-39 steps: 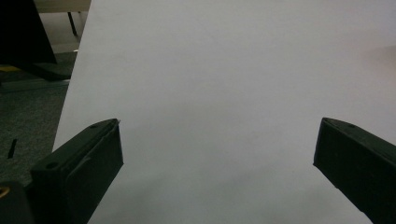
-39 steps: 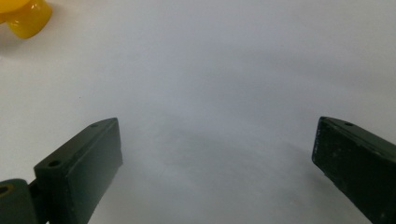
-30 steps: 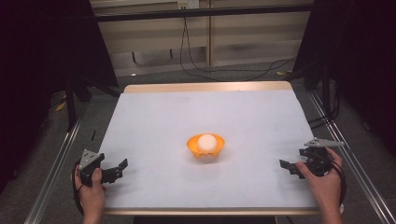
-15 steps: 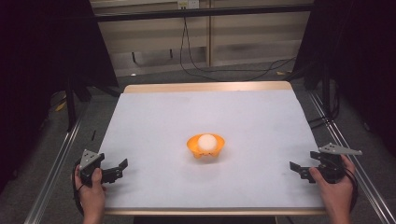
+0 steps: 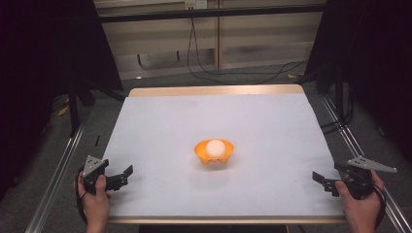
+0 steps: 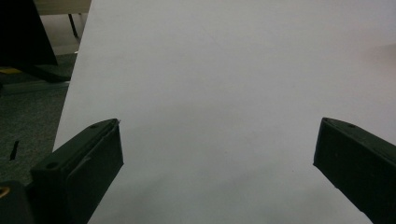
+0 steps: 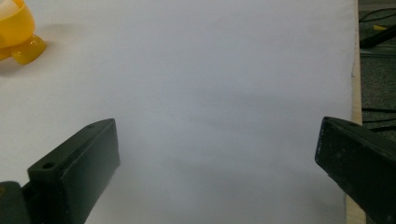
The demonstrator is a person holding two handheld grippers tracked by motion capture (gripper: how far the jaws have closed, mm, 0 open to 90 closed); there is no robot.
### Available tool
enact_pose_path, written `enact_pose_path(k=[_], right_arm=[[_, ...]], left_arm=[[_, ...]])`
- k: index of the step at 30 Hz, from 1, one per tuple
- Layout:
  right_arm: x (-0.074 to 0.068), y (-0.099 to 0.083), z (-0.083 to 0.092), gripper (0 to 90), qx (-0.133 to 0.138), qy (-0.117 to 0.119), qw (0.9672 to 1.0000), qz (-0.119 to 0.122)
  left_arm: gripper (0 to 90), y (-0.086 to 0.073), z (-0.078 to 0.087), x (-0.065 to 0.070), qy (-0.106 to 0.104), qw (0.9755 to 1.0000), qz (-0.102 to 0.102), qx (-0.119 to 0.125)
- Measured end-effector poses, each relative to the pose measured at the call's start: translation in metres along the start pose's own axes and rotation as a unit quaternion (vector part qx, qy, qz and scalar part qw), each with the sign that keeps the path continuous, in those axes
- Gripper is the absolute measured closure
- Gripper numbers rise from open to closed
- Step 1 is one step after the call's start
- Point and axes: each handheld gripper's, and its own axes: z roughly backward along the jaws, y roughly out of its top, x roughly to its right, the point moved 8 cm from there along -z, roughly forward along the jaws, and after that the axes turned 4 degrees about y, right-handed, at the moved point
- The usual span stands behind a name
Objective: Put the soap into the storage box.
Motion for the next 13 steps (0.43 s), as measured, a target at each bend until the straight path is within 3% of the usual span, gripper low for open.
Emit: enact_pose_path(k=[7,13], right_arm=[[-0.0002,-0.0019,0.0032,0.0,0.023,0.005,0.9997,-0.009],[-0.0003,-0.0013,0.0040,0.0,0.024,0.003,0.9997,-0.009]], left_arm=[[1.3,0.0000,0.0001,0.0005,0.000,1.0000,-0.001,0.000],[1.3,0.0001,0.0002,0.0000,0.000,1.0000,-0.002,0.001]])
